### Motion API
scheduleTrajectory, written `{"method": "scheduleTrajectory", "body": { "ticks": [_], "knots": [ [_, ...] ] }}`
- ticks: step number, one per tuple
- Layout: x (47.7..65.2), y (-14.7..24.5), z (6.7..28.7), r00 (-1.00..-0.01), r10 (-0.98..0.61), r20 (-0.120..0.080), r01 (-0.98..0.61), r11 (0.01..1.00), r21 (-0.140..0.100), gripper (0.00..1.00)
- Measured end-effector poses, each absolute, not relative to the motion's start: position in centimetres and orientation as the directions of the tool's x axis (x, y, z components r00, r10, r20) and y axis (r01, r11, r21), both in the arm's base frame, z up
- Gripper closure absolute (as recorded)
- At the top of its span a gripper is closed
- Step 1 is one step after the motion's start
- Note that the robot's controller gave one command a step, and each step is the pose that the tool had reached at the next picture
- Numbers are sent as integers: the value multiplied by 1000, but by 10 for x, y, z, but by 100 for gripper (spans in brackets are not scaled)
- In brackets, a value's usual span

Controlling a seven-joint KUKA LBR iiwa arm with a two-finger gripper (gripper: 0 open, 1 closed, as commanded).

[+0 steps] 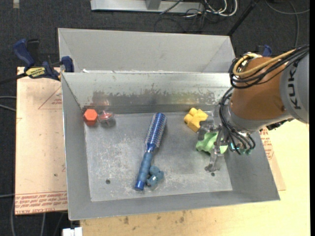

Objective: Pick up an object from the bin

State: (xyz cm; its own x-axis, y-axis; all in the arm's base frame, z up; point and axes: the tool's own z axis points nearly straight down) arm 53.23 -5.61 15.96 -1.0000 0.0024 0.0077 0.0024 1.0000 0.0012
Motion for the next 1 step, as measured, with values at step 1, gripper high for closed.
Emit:
{"method": "scheduleTrajectory", "body": {
  "ticks": [1],
  "knots": [
    [551,-116,73,-992,127,3,127,992,1,0]
  ]
}}
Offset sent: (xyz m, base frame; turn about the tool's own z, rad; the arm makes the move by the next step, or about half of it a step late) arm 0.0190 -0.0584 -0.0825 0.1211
